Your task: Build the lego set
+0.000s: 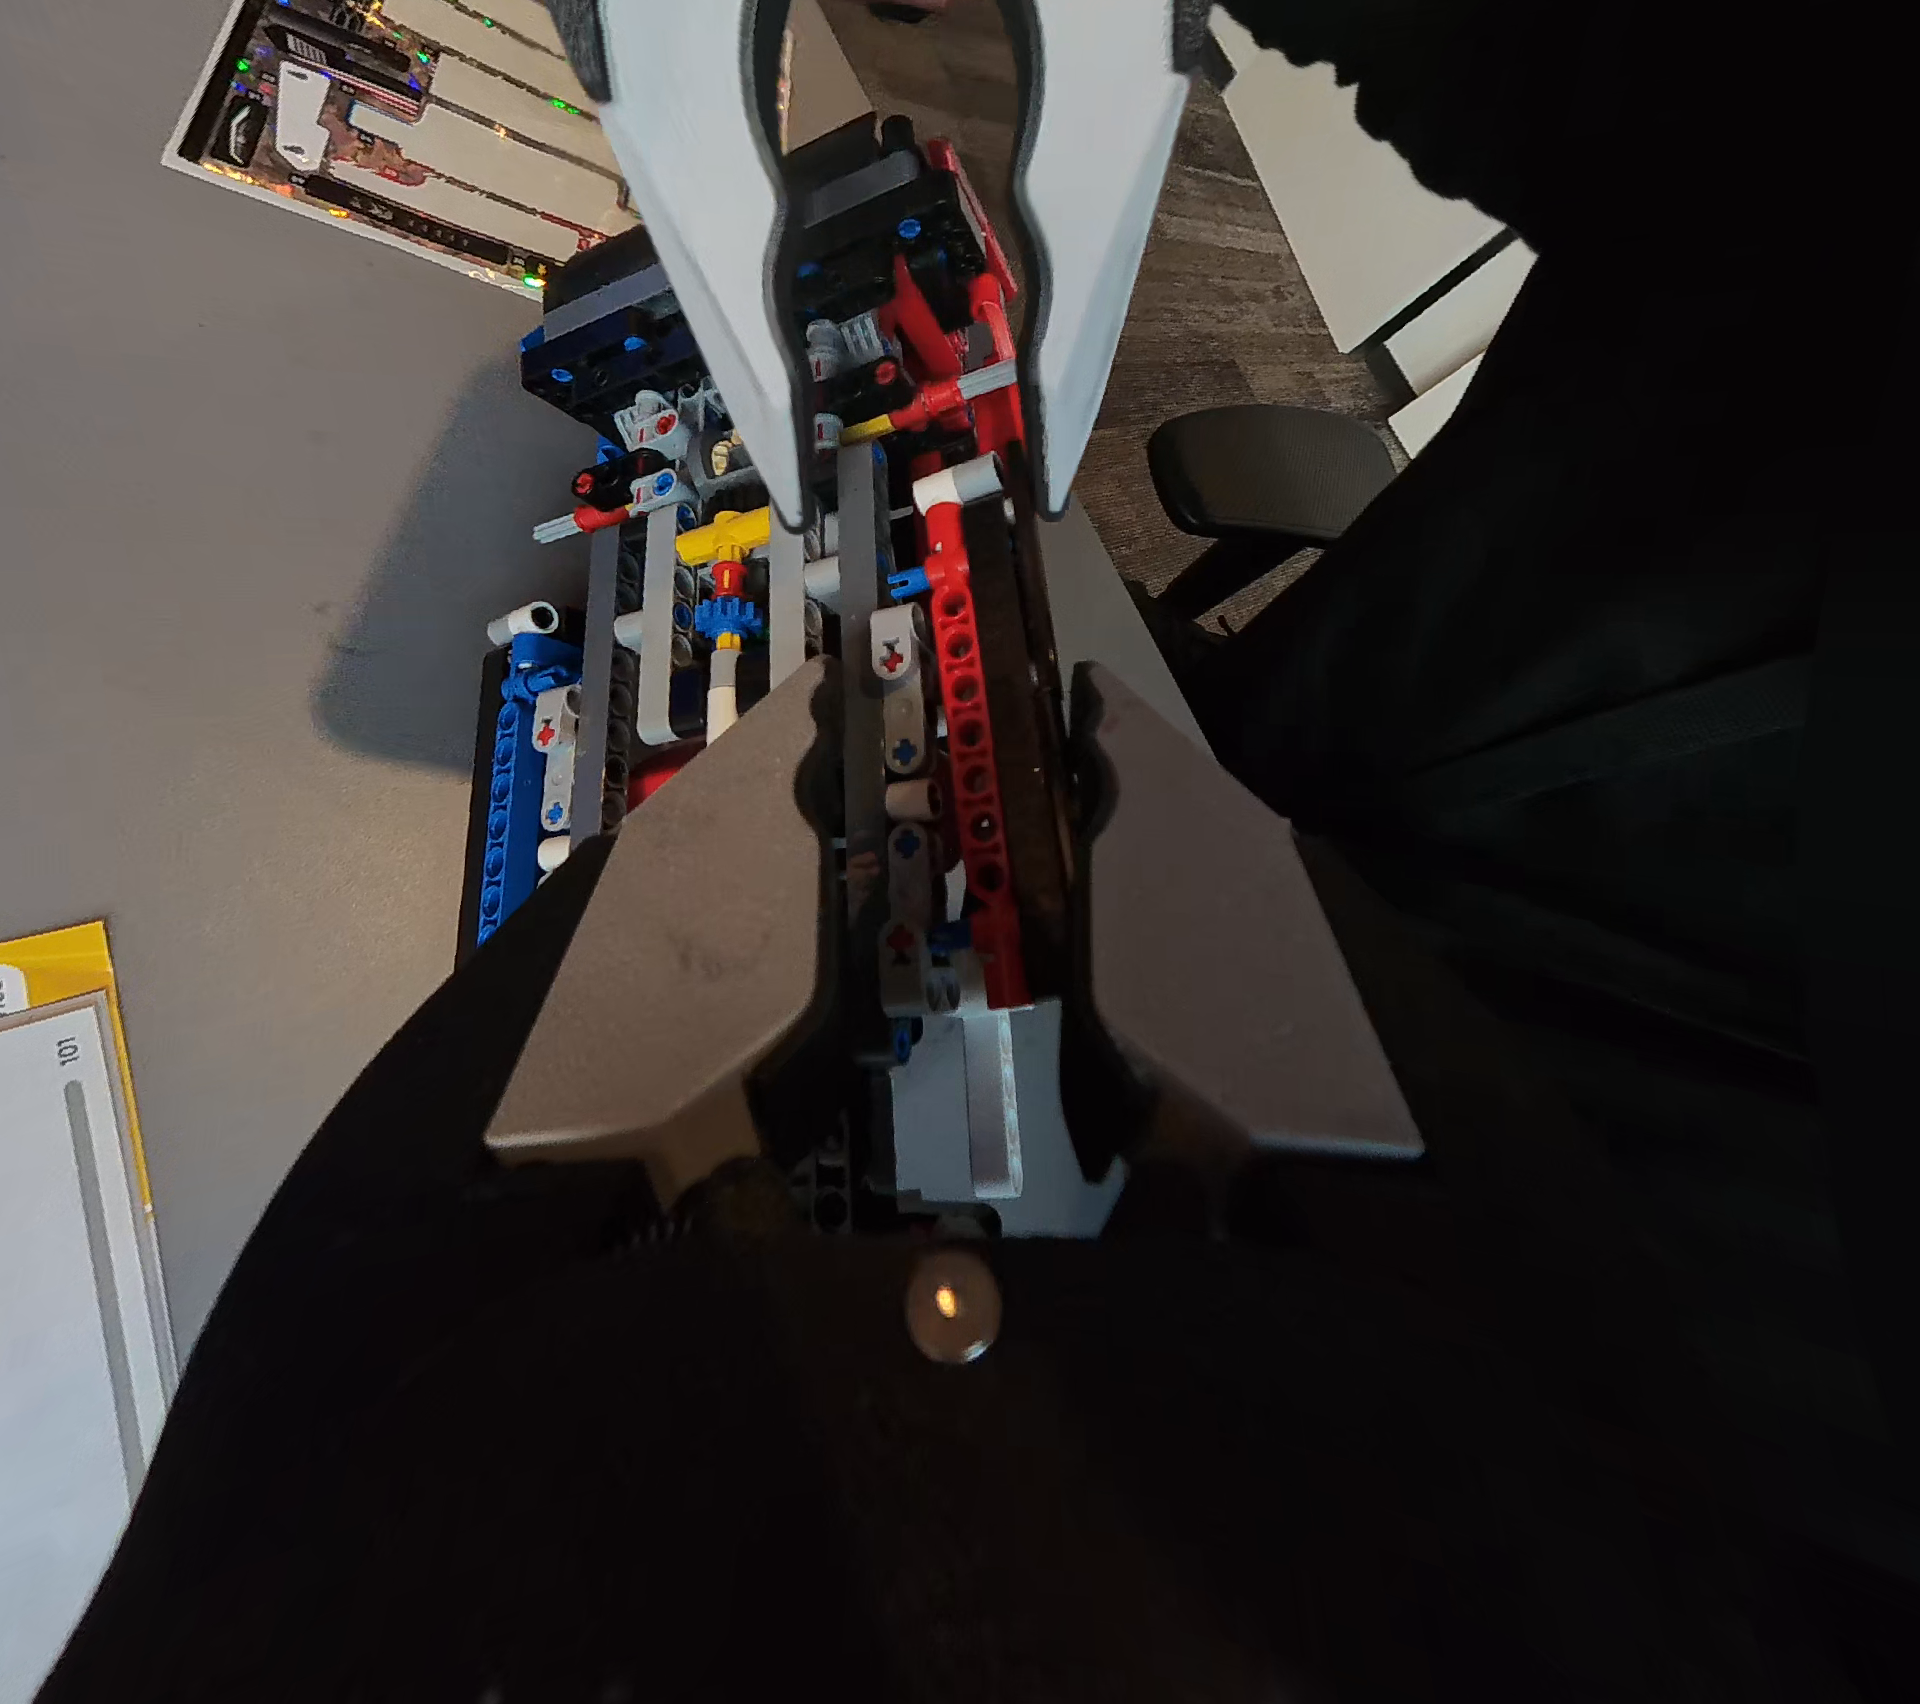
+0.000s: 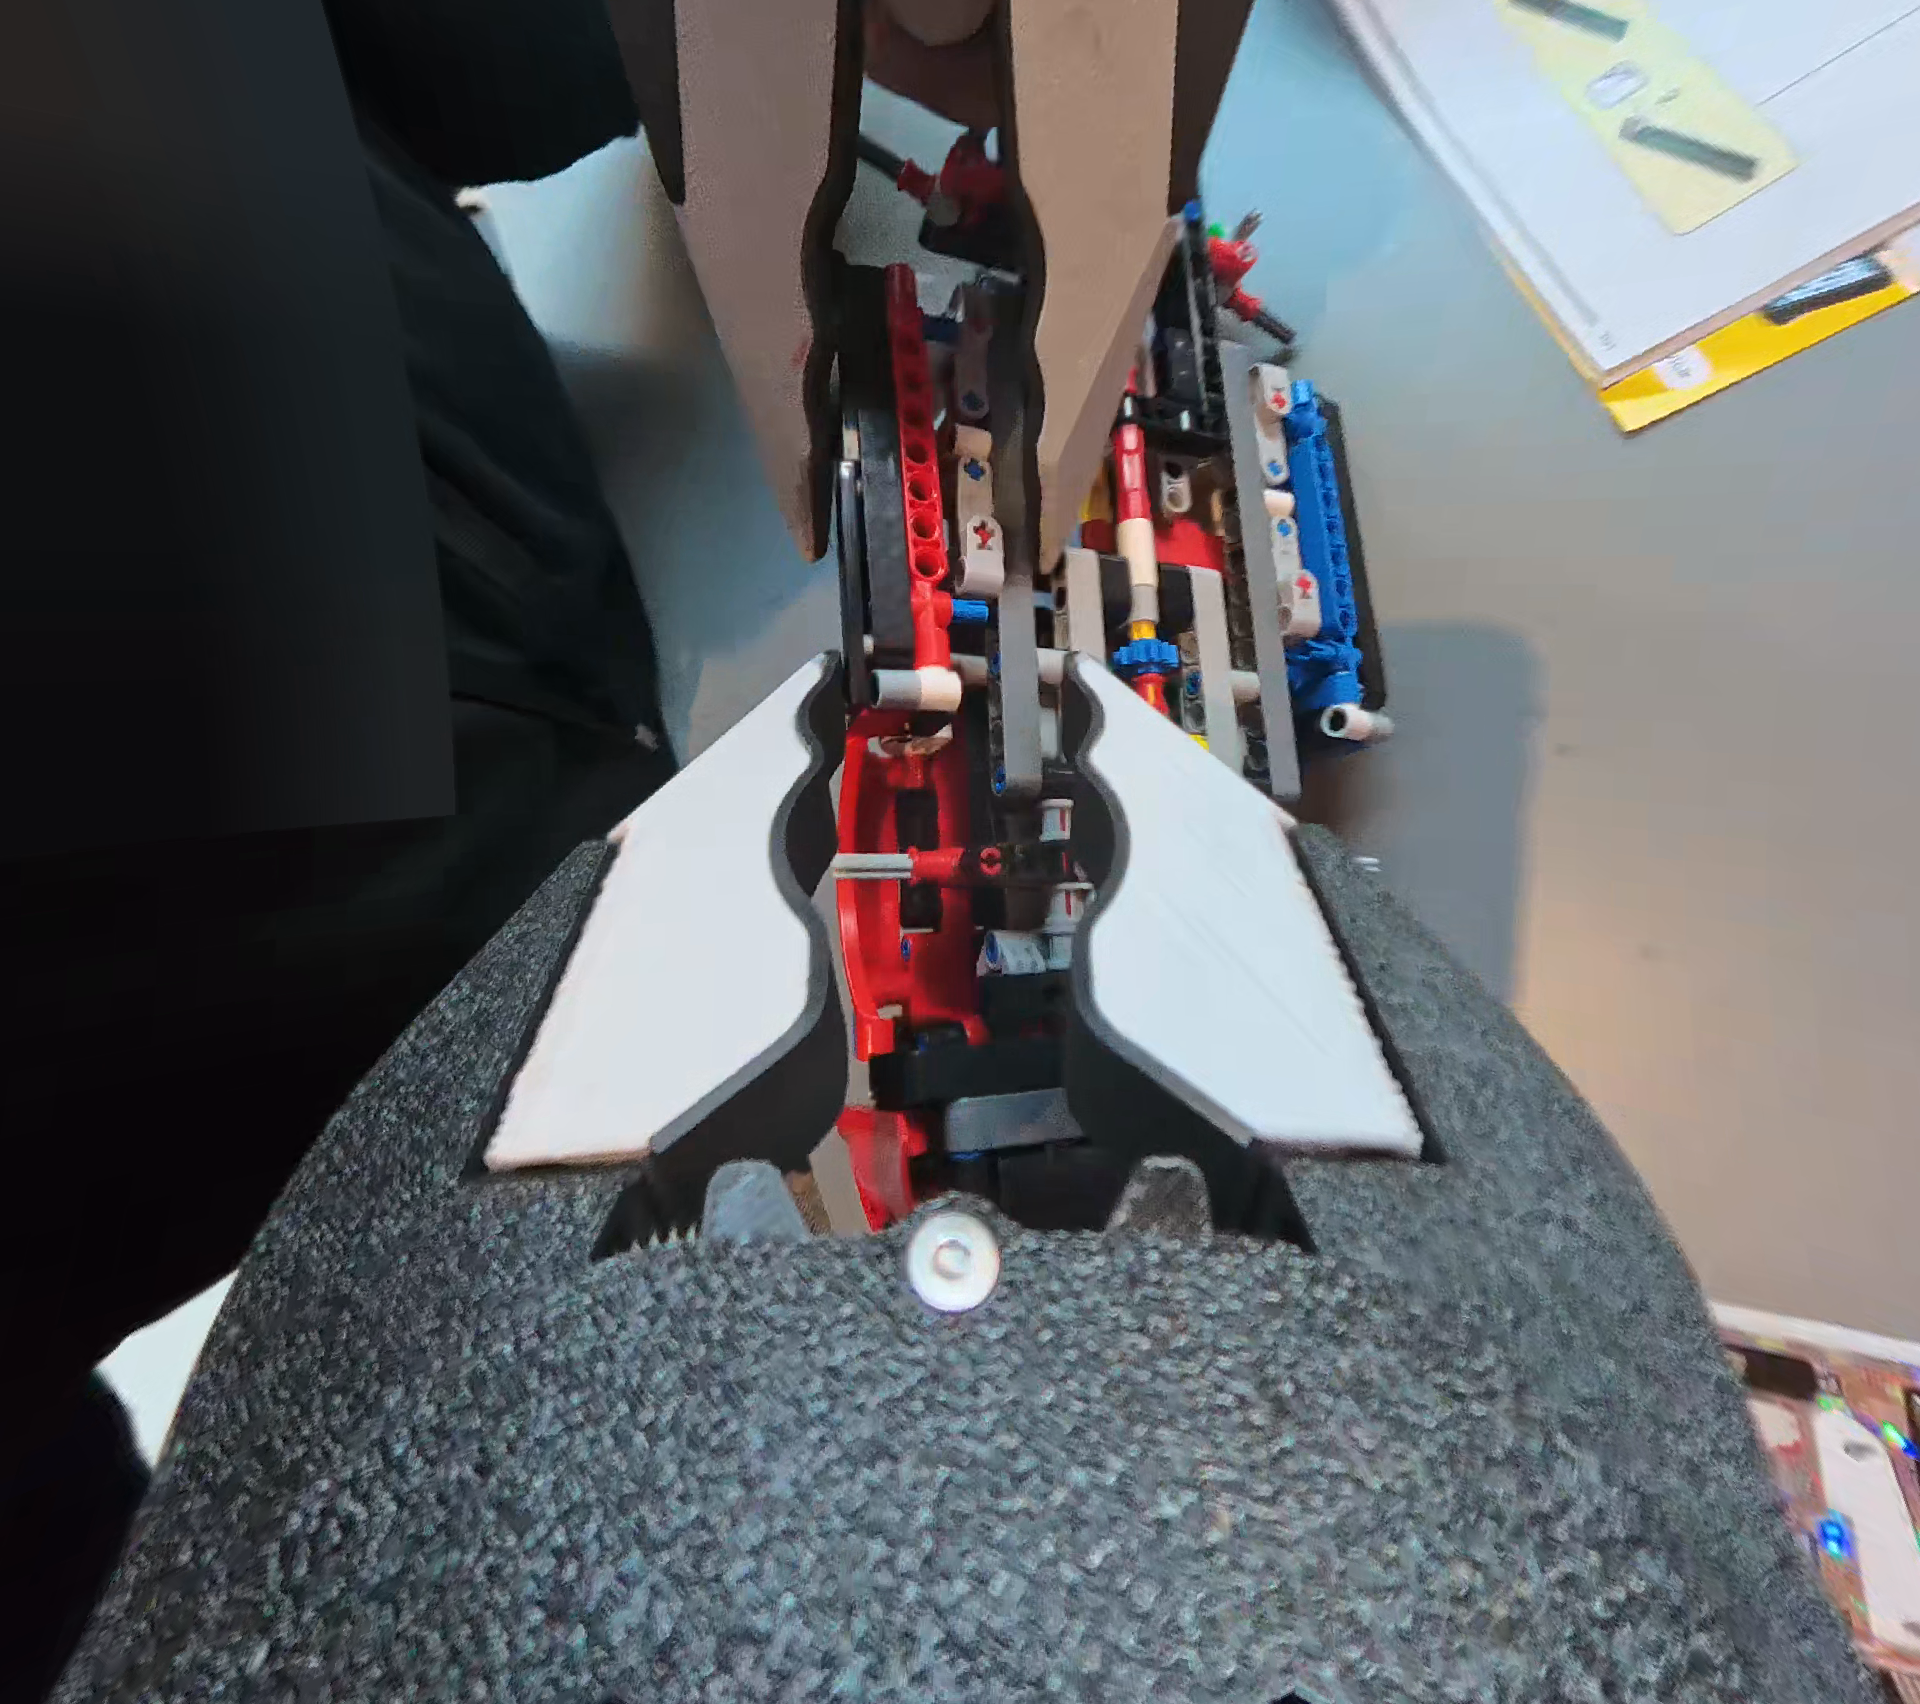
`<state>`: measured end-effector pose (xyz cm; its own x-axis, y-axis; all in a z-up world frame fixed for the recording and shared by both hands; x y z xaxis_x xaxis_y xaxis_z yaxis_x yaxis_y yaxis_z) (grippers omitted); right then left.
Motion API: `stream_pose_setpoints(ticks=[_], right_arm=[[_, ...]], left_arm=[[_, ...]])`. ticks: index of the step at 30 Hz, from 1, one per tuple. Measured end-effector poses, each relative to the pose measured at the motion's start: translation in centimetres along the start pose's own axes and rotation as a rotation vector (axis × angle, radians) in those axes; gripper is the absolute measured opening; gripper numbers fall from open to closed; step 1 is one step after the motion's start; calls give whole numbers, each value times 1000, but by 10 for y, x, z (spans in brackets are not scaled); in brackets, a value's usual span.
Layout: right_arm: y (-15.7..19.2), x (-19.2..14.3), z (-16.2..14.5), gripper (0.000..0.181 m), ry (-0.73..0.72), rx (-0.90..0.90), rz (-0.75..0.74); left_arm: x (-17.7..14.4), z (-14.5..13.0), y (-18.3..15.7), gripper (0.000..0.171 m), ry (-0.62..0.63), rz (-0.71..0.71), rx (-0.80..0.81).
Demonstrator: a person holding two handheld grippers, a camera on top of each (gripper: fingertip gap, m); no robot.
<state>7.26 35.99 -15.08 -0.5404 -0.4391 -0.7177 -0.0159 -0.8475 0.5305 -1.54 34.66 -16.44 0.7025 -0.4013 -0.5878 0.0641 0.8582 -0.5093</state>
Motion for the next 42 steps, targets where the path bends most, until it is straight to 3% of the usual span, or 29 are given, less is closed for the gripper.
stream_pose_setpoints(ticks=[9,22,28,36,42], right_arm=[[-7,3,4,33,89,14,169],[-7,5,5,34,99,-20,191],[-1,4,7,18,109,-82,167],[-2,4,8,25,42,14,216],[0,5,8,19,45,-15,167]], left_arm=[[-1,0,2,40,-7,1,-15],[-1,0,2,39,-5,-9,-17],[-2,1,3,37,-6,-3,-16],[-3,1,4,40,-17,3,-19],[-6,0,2,40,-10,37,-21]])
Point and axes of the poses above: each gripper's, where its closed fingertips meet, x out along the fingers, z out of its top, y = z × x across the jaws, the point moved 5 cm from there along -x, back along the fingers, and after that the axes turned 9 degrees about y, right-handed, at the moved point
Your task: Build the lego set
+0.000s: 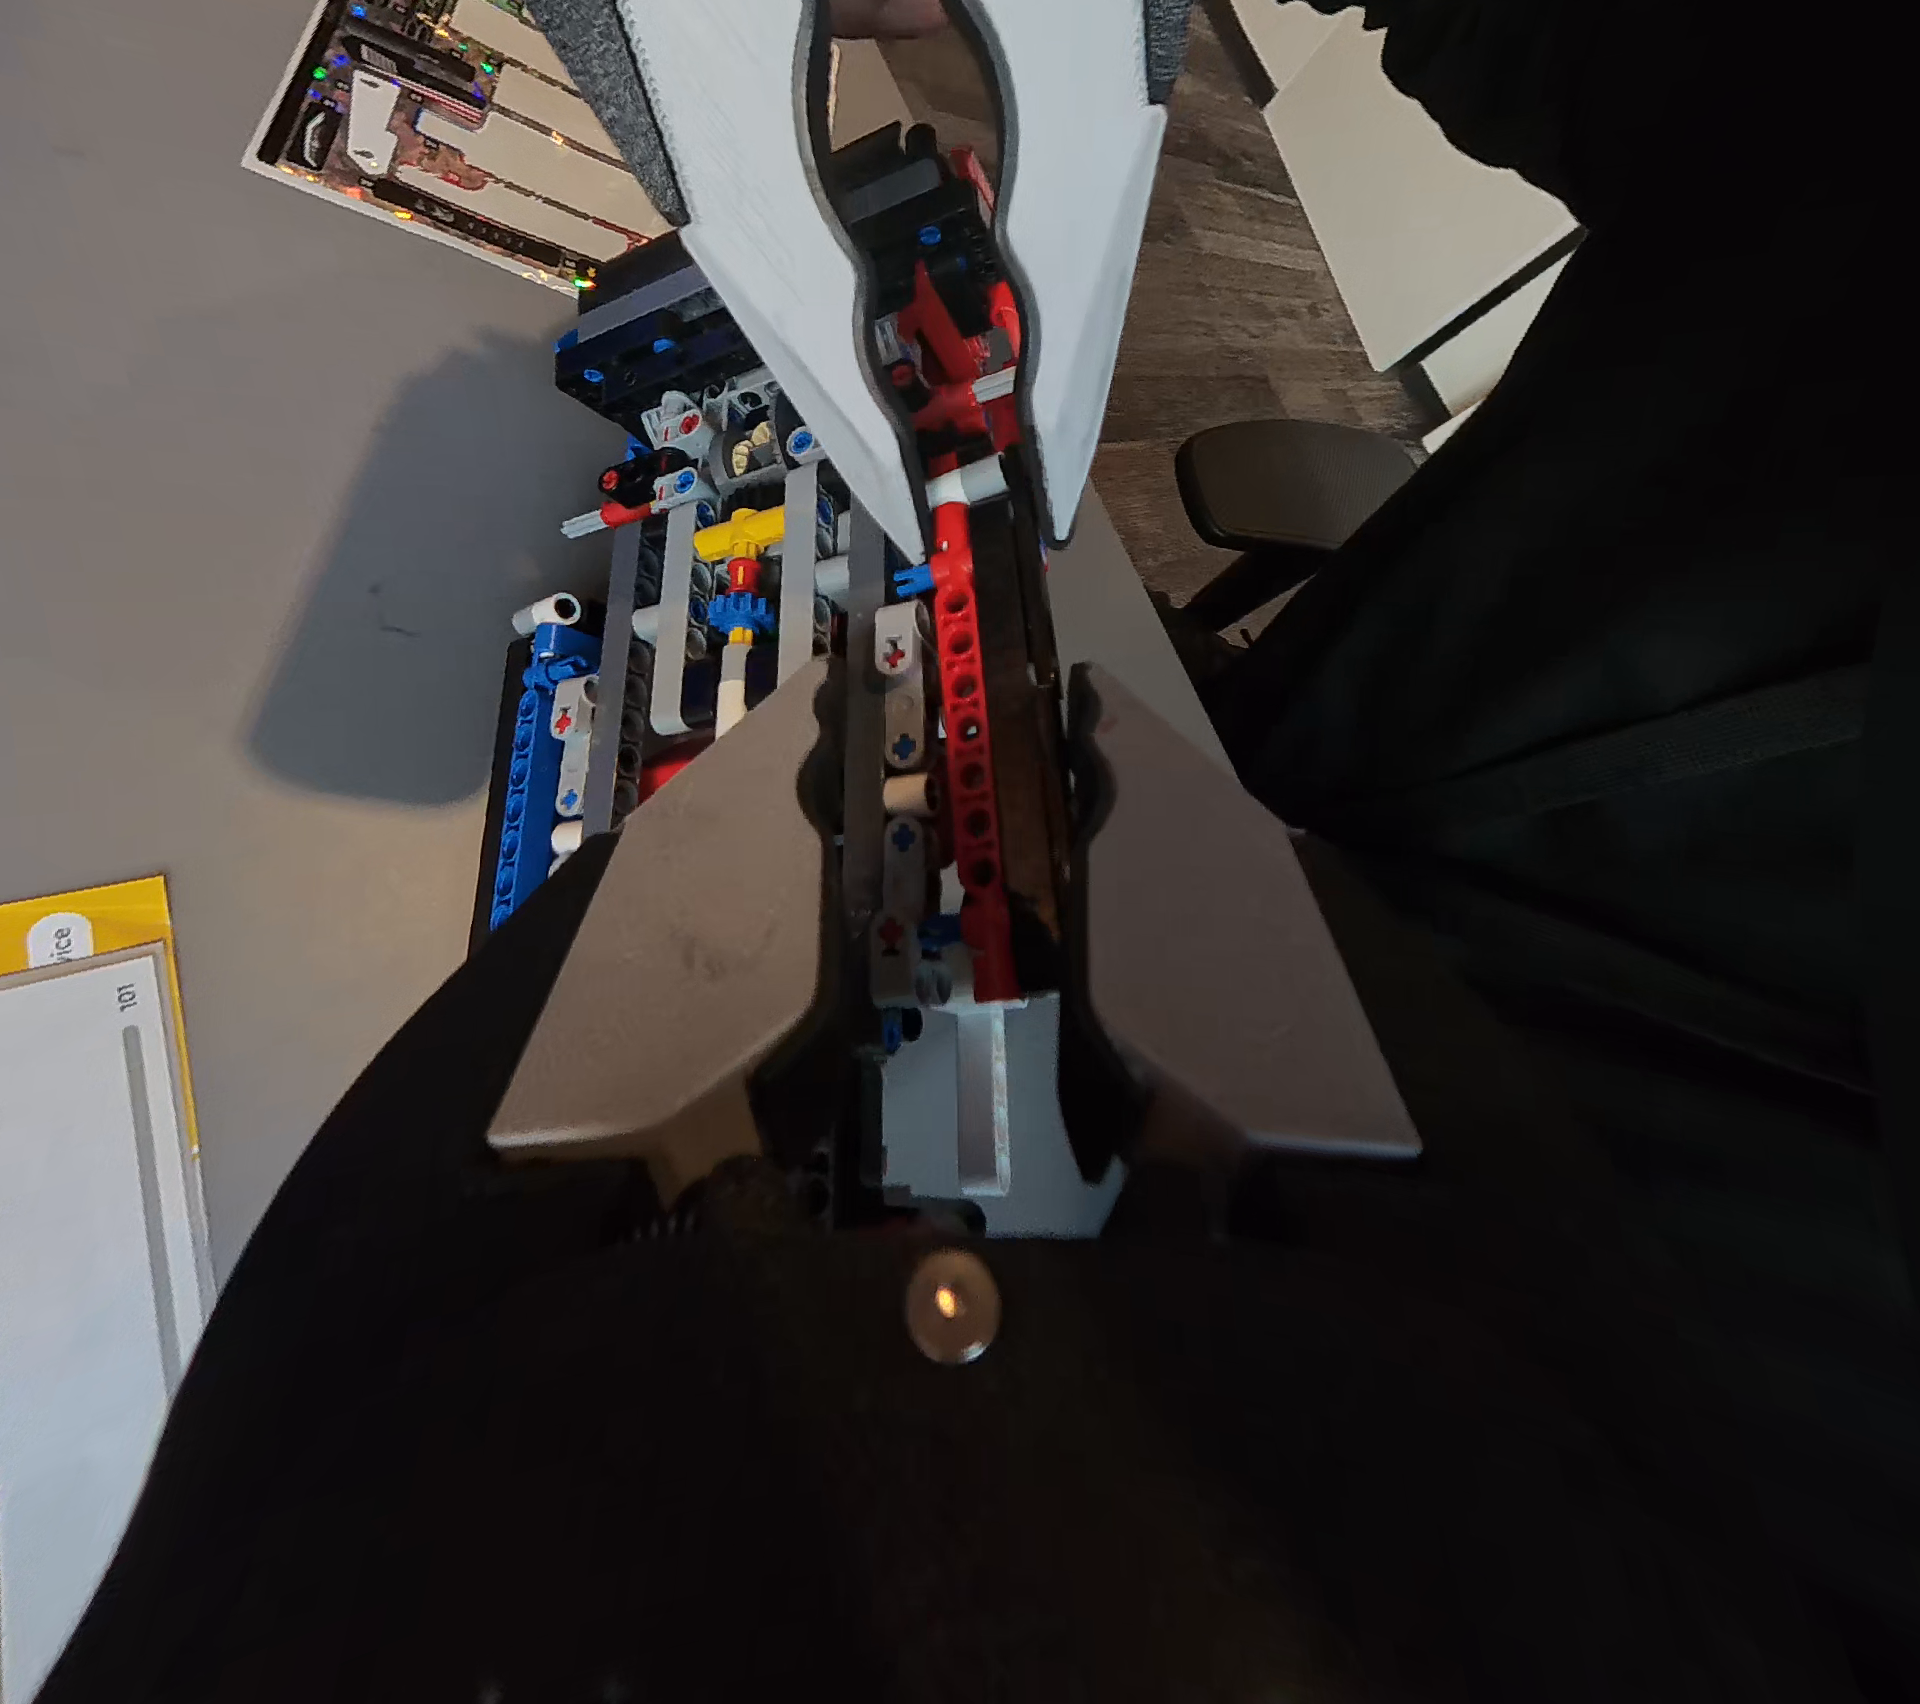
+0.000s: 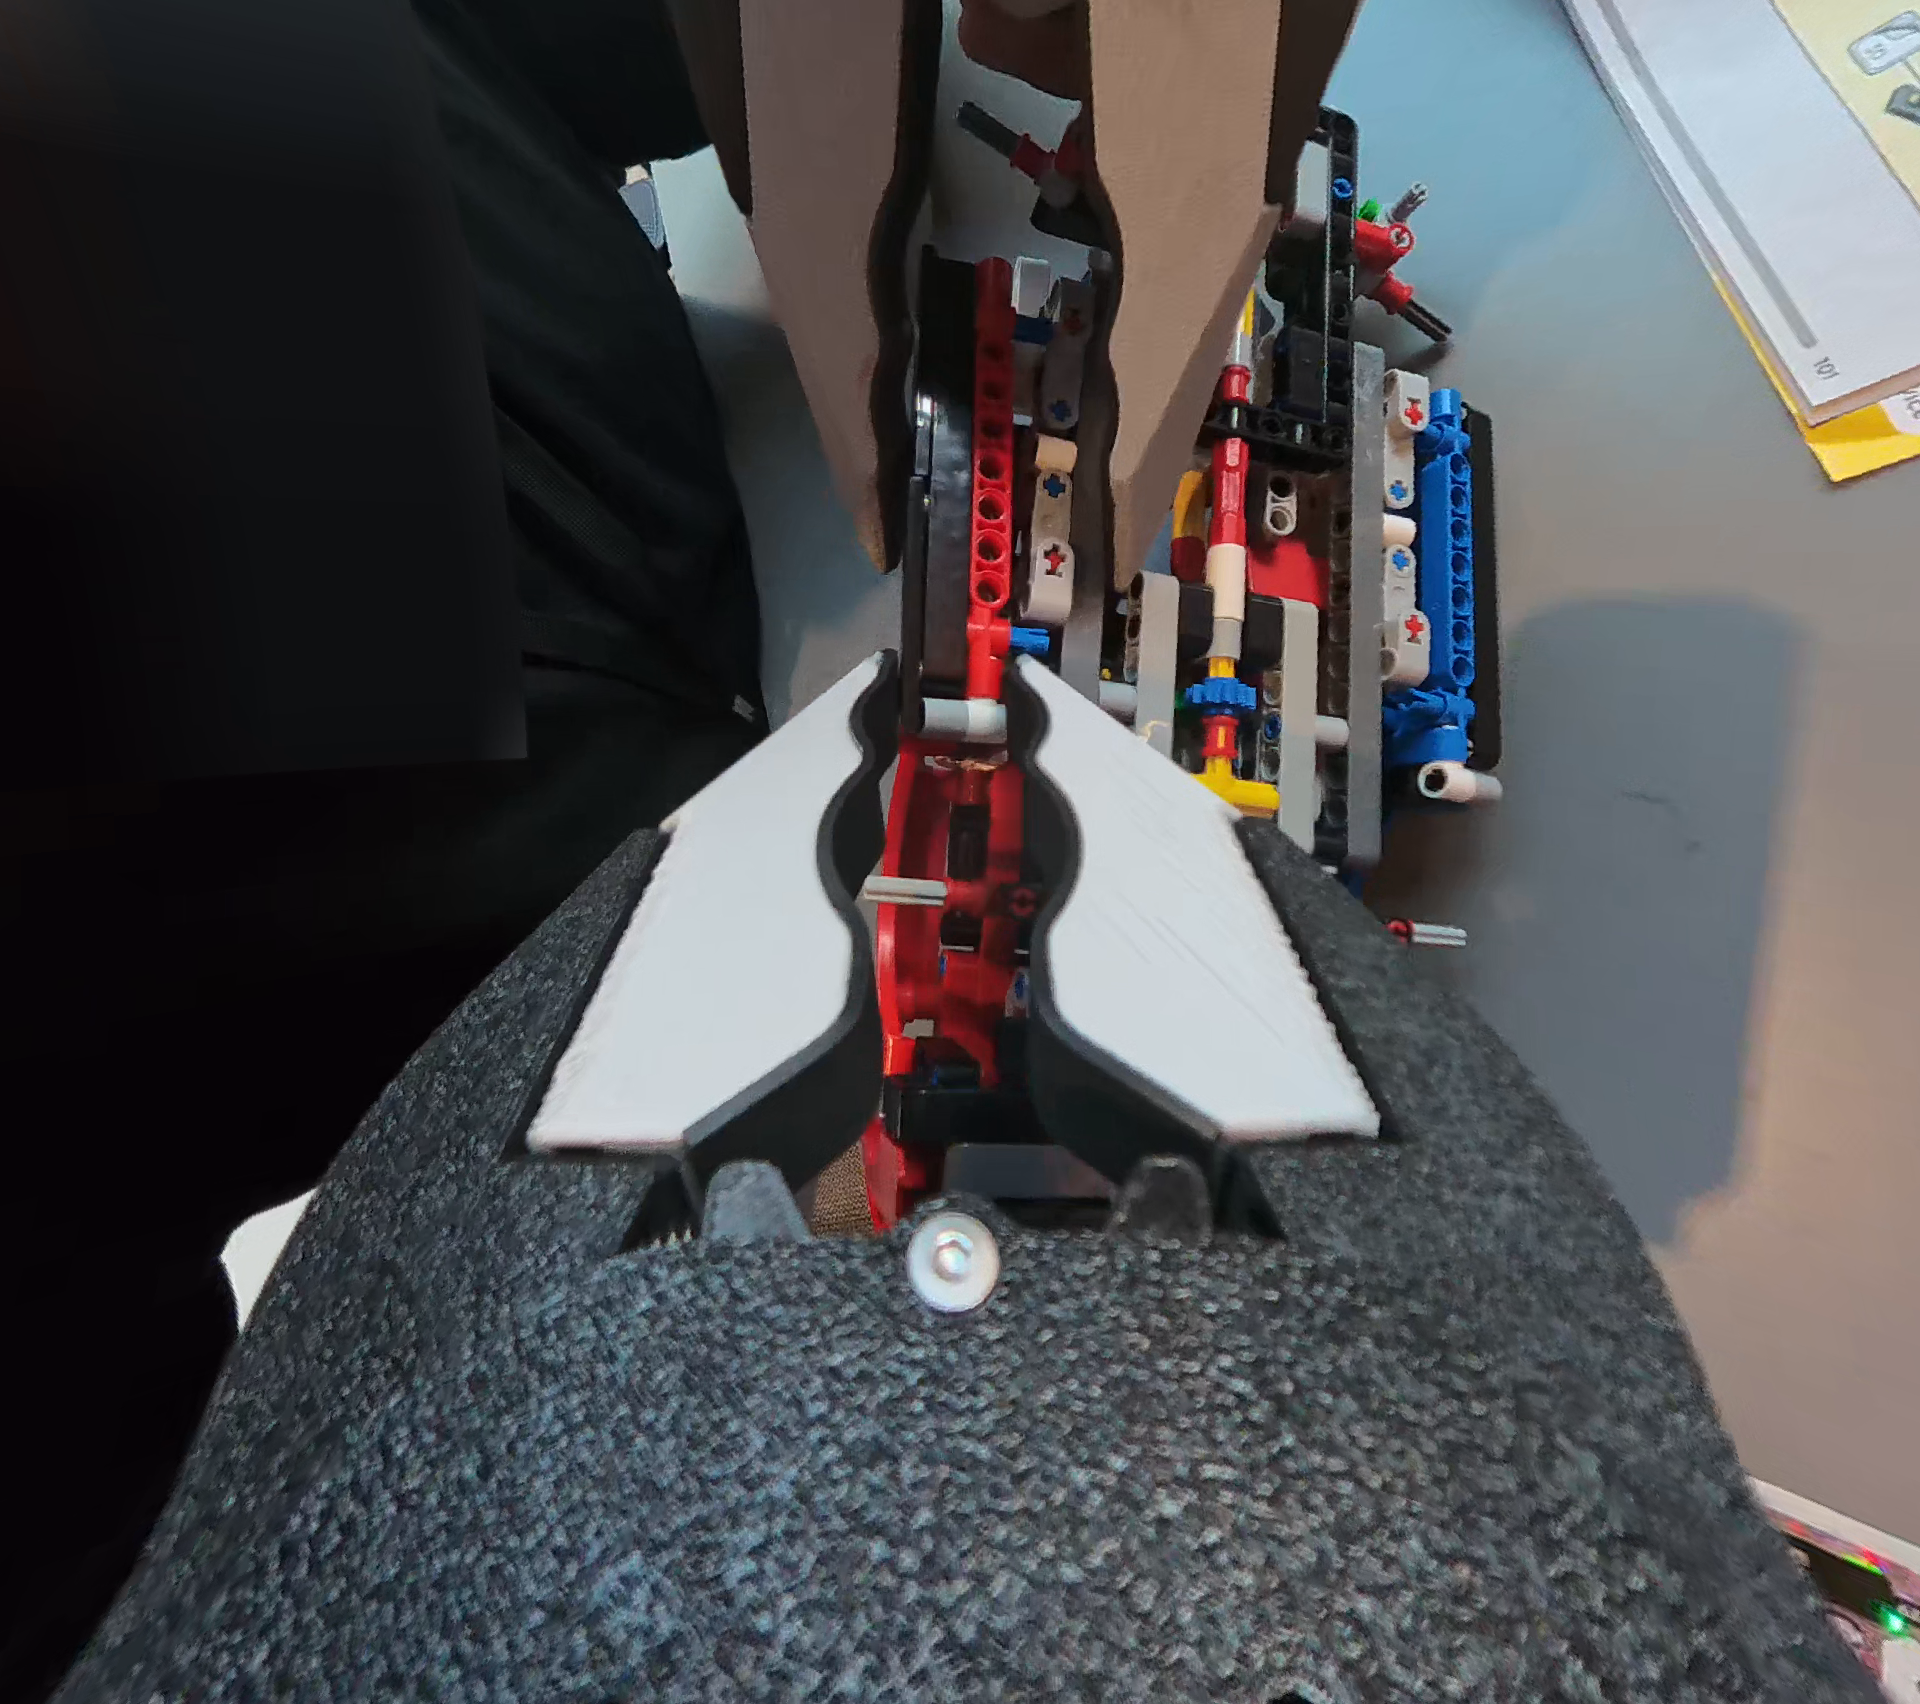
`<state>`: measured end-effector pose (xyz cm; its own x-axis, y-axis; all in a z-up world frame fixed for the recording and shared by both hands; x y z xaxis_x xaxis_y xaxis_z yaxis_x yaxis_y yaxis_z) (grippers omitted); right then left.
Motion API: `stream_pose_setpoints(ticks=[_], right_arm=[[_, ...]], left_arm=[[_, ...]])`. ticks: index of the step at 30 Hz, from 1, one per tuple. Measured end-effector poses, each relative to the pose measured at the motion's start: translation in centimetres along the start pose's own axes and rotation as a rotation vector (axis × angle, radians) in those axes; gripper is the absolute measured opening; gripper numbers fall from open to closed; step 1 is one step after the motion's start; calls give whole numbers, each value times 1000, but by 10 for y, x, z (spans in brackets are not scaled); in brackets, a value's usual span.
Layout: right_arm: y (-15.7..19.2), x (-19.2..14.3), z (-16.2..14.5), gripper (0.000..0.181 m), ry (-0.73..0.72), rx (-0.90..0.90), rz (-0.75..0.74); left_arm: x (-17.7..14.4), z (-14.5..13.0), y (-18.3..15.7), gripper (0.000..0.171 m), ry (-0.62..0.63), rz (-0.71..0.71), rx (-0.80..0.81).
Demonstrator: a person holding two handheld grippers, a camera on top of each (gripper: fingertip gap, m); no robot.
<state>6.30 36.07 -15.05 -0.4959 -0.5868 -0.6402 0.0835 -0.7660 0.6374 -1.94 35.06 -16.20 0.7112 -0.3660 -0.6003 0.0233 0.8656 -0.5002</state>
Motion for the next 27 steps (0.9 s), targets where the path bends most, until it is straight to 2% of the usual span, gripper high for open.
stream_pose_setpoints(ticks=[2,5,7,10,16,27], right_arm=[[1,1,0,19,1,3,-7],[1,0,0,18,-1,1,-20],[0,1,0,18,-2,11,-14],[0,1,1,18,2,8,-16],[1,1,0,18,14,-2,-21],[3,2,0,18,57,-37,-61]], left_arm=[[-5,-2,-2,36,-4,4,2],[-16,-2,-7,19,-43,-1,12],[-20,1,-11,13,-66,-8,23],[-16,-1,-10,23,-43,-16,8],[-10,-2,-9,19,-15,6,33],[-9,-2,-7,17,-36,-19,28]])
Point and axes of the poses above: each gripper's, where its closed fingertips meet, x out along the fingers, z out of its top, y = z × x across the jaws, the point moved 5 cm from there along -x, back along the fingers, and after that the axes turned 9 degrees about y, right-handed, at the moved point
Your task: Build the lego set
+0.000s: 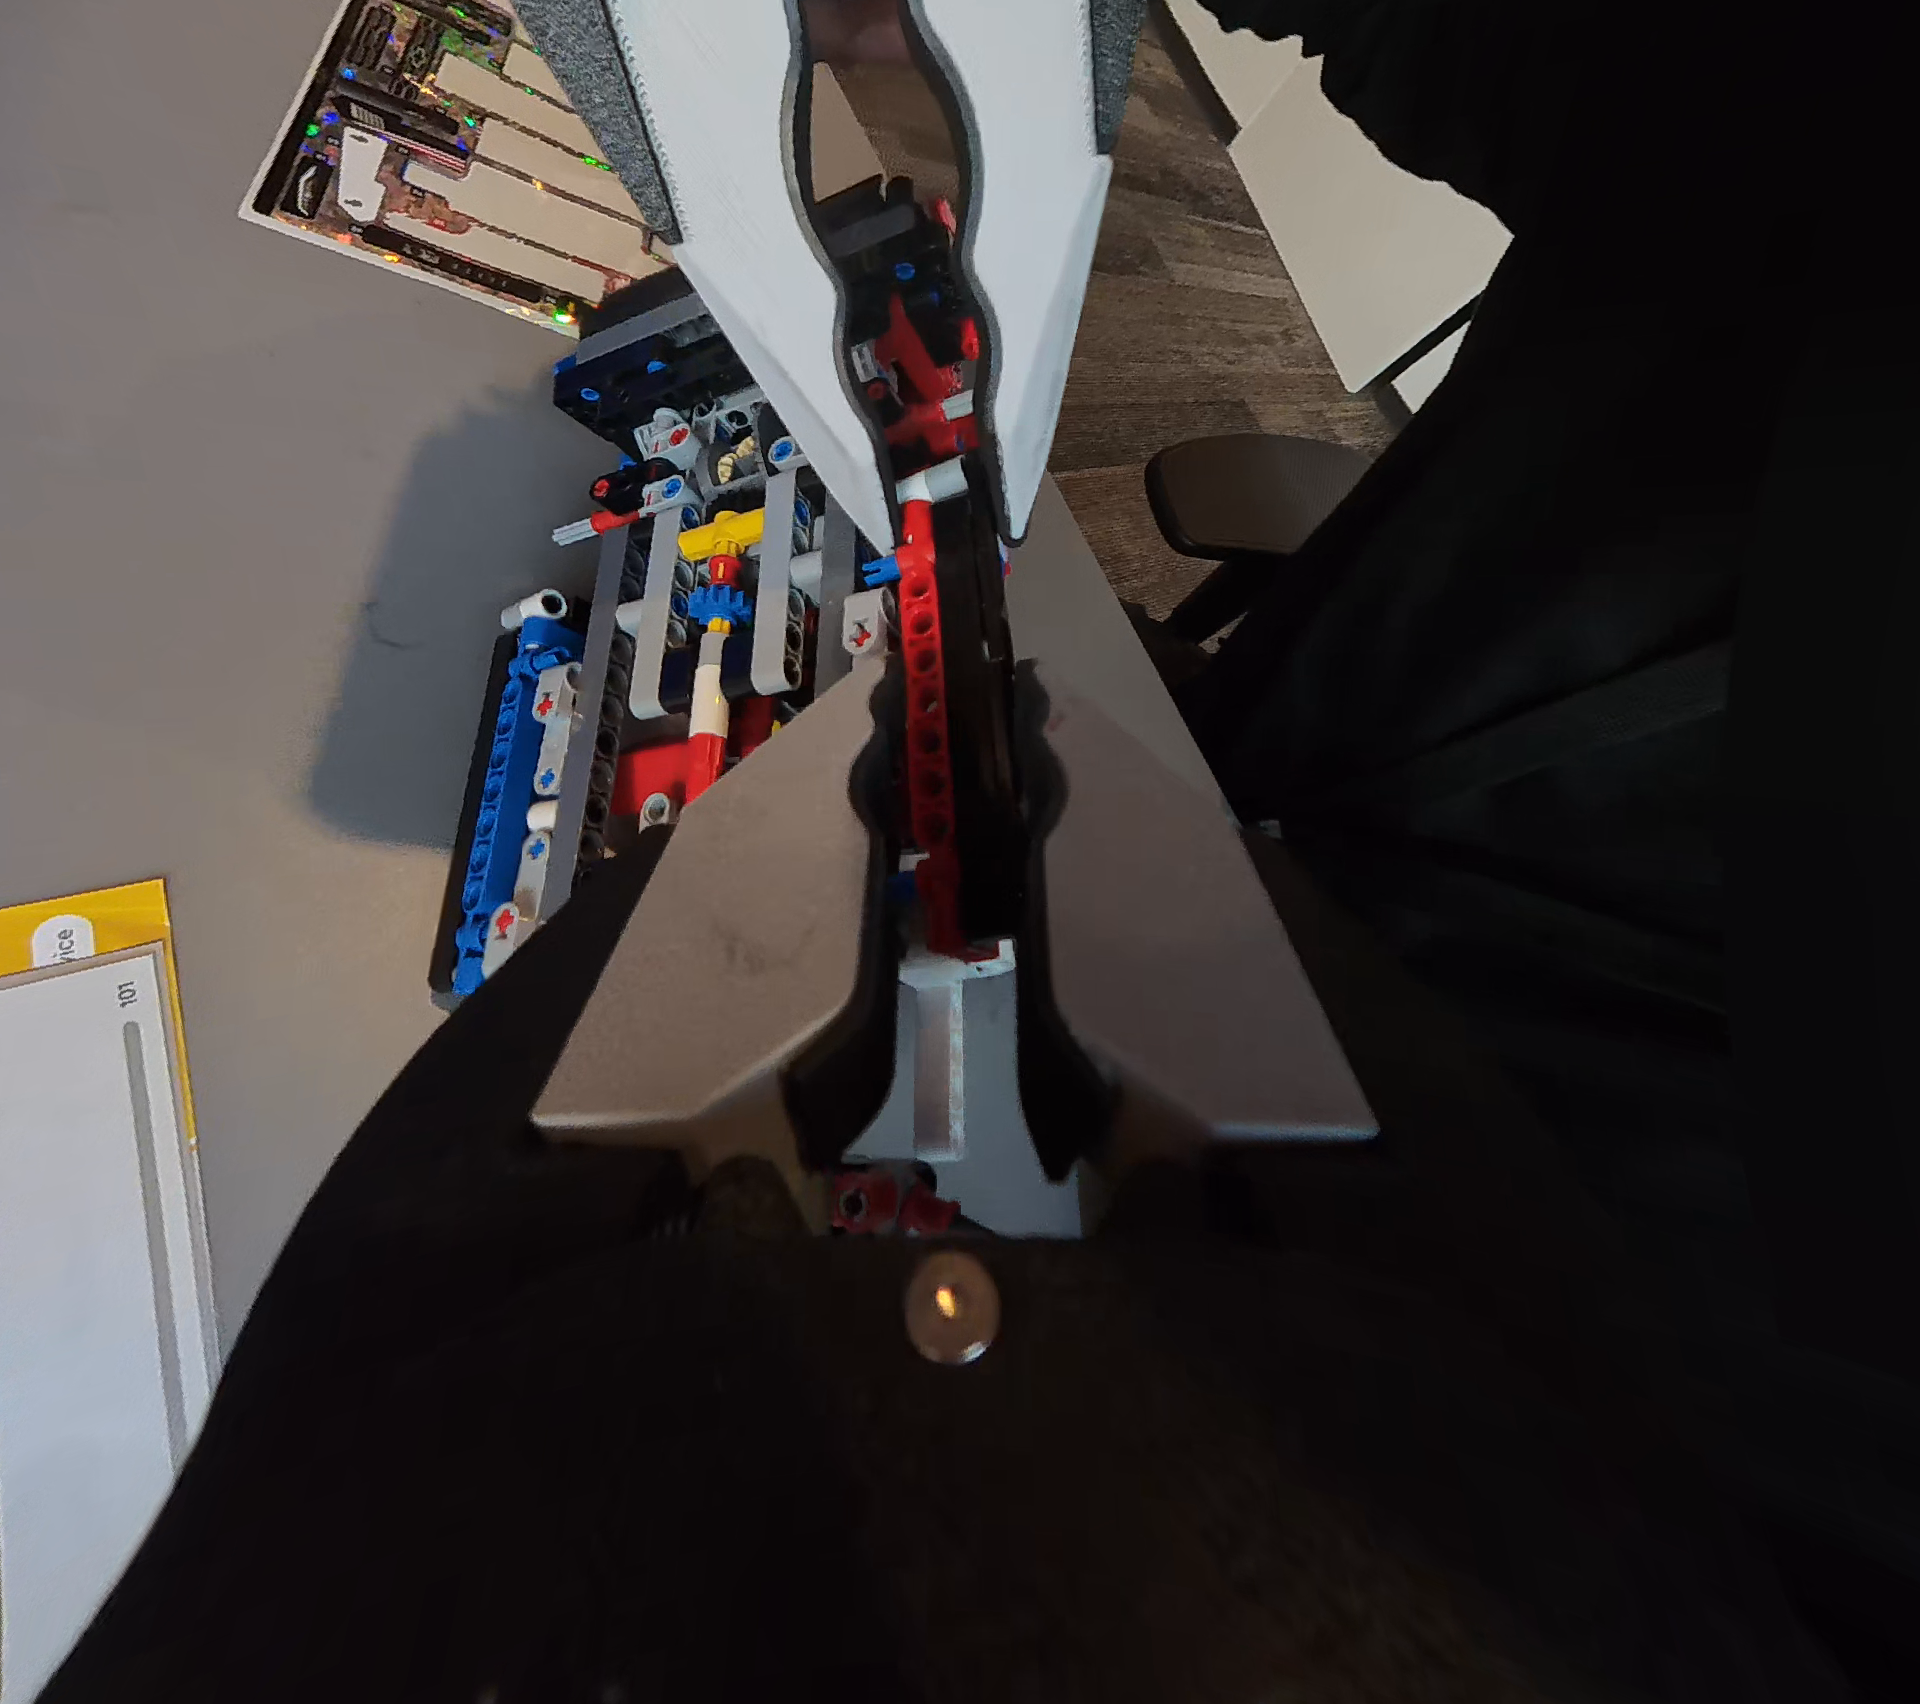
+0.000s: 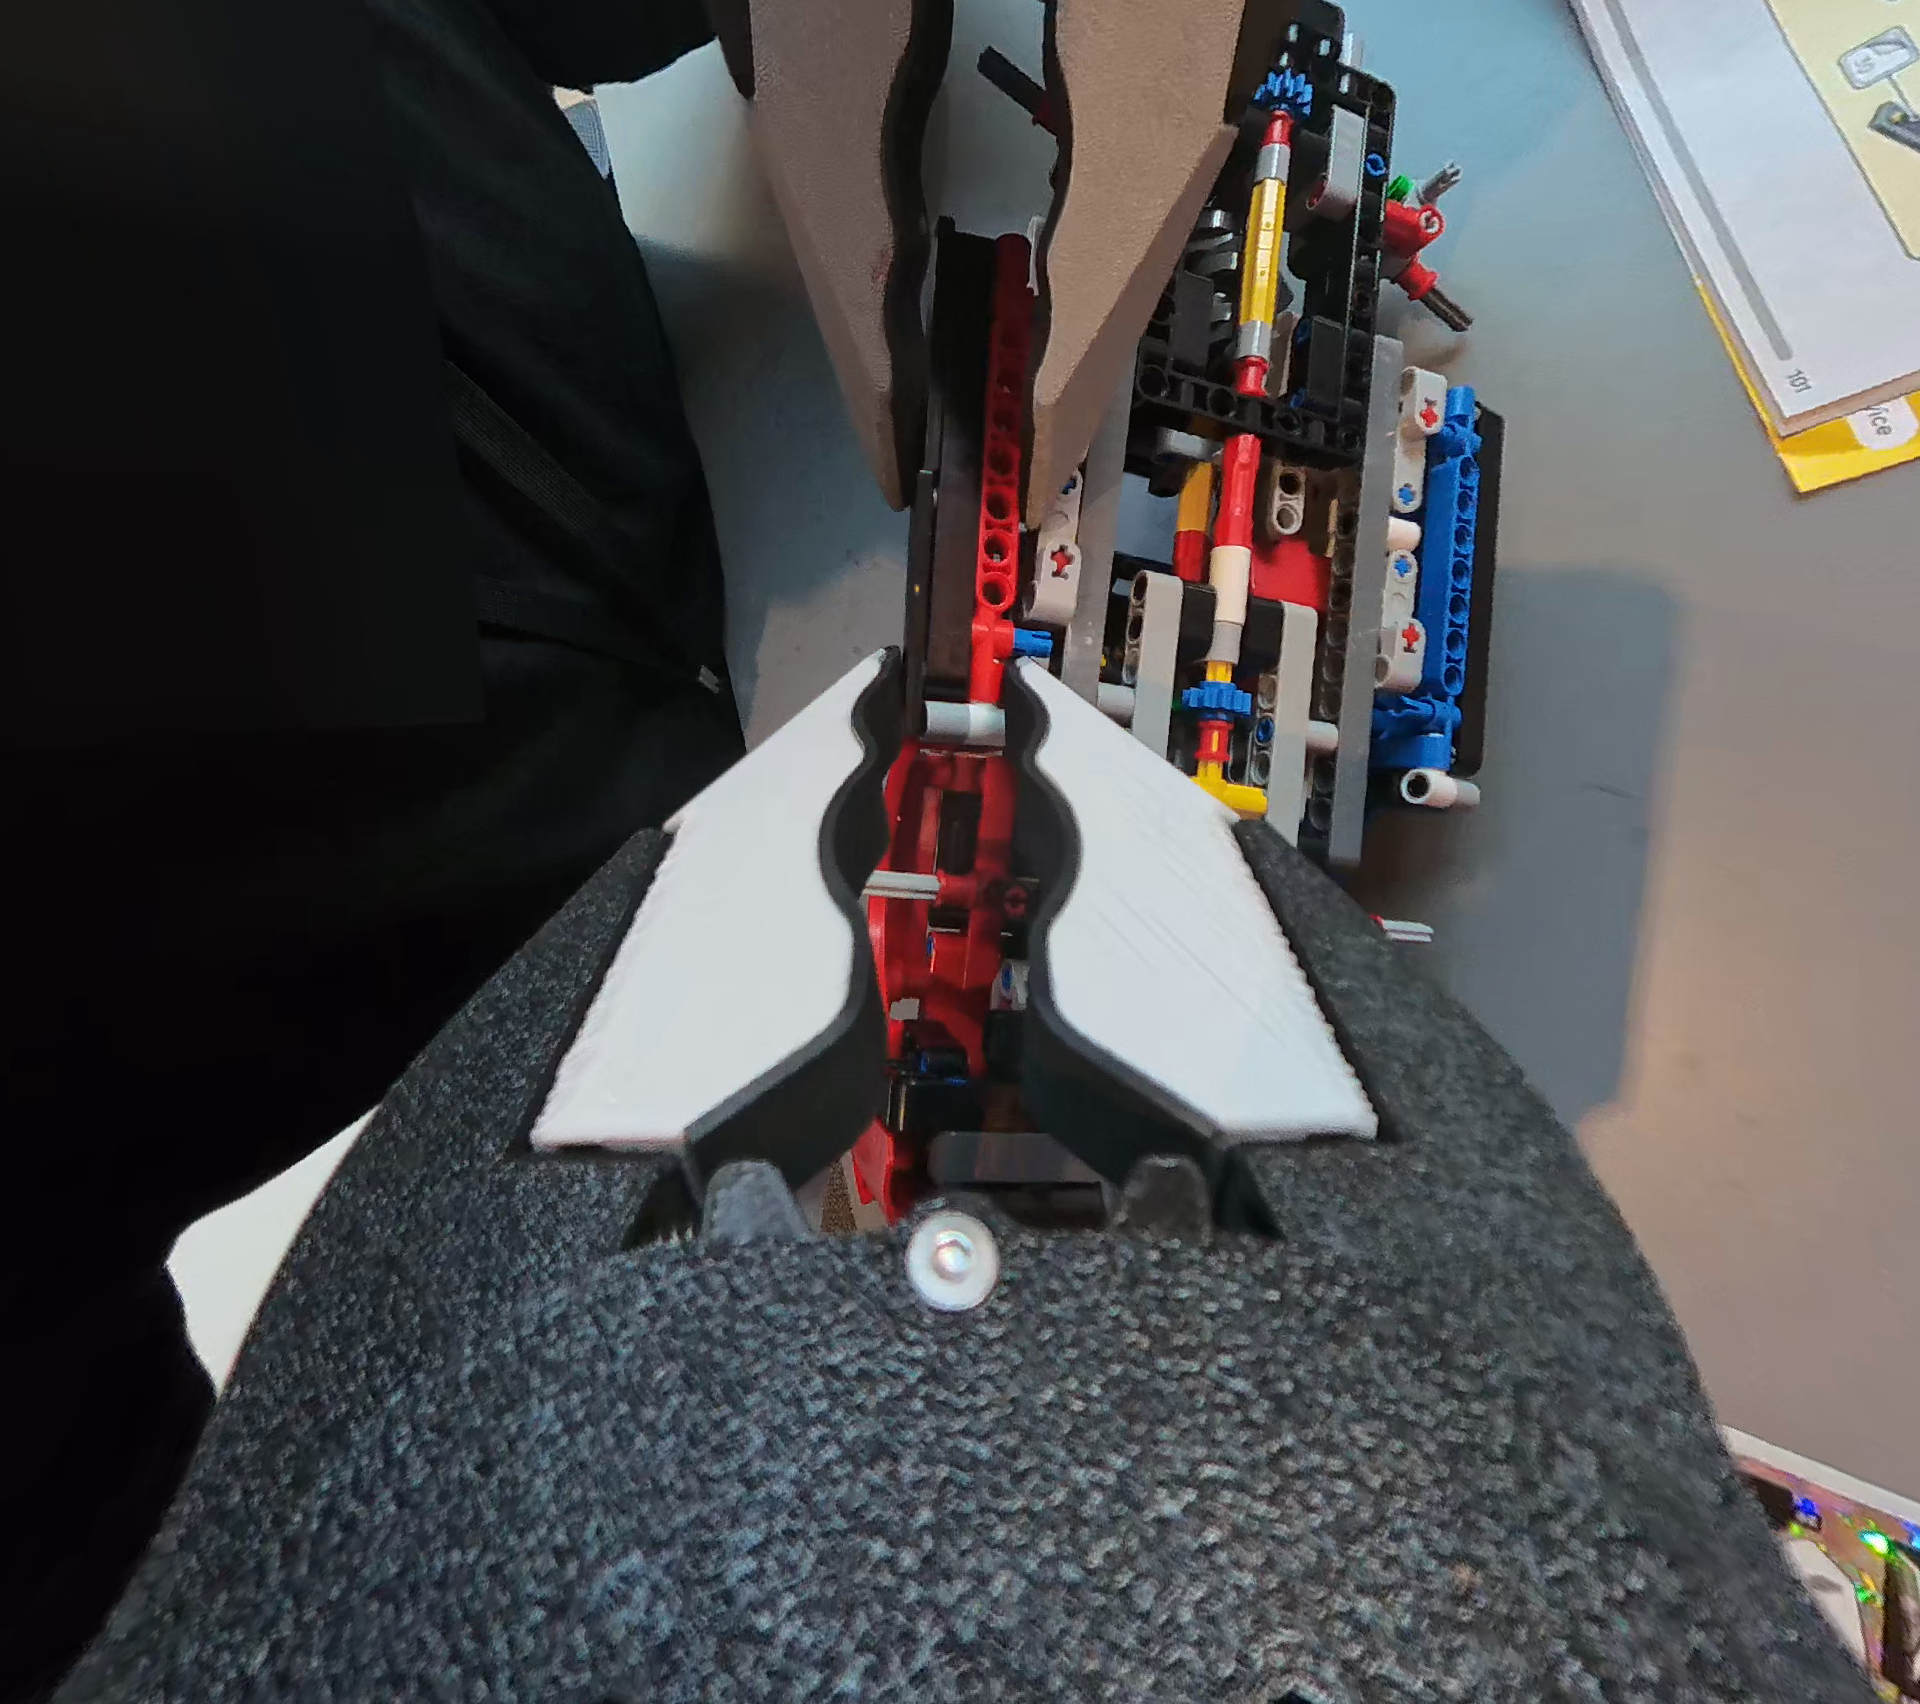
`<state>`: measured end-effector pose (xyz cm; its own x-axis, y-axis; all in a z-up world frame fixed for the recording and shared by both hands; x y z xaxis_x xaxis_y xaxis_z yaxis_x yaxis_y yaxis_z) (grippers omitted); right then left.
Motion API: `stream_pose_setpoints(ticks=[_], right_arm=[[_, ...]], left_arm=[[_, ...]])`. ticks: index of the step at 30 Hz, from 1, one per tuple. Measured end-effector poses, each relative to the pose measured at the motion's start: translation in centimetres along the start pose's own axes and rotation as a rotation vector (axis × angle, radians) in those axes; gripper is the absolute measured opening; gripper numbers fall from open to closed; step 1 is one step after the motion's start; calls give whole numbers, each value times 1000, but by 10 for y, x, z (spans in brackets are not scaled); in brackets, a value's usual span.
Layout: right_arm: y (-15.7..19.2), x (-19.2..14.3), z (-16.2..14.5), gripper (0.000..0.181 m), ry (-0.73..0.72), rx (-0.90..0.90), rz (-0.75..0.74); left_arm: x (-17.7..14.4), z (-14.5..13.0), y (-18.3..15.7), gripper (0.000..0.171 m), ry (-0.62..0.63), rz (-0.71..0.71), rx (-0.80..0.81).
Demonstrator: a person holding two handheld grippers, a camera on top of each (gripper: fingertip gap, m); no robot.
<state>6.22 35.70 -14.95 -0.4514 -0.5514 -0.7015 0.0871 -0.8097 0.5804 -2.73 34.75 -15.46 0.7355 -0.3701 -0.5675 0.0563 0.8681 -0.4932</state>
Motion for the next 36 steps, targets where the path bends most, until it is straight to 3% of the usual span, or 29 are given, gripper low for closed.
stream_pose_setpoints(ticks=[7,13,16,22,24,30,32,34,36], right_arm=[[2,0,1,18,-13,12,-34],[5,1,2,18,-4,7,-75],[5,2,2,18,0,7,-85],[5,2,3,18,-4,12,-105],[4,1,3,17,-7,2,-121],[4,1,5,17,-21,22,-117],[2,0,4,18,-37,44,-104],[3,1,4,18,-36,41,-95],[4,1,4,18,-31,19,-121]], left_arm=[[-1,1,-2,18,11,17,-35],[-2,2,-7,32,3,-33,-33],[0,5,-2,17,-20,13,-32],[-1,5,-2,15,-28,40,-16],[-2,8,-5,0,-58,13,7],[-5,9,-6,0,-69,36,2],[-15,10,-5,15,-82,38,-13],[-26,7,-11,20,-72,-11,-2],[-40,4,-5,24,-75,51,-7]])
Point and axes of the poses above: each gripper's, where its closed fingertips meet, x out along the fingers, z out of its top, y = z × x across the jaws, the point moved 5 cm from there along -x, back along the fingers, and after that the axes turned 9 degrees about y, right-handed, at the moved point
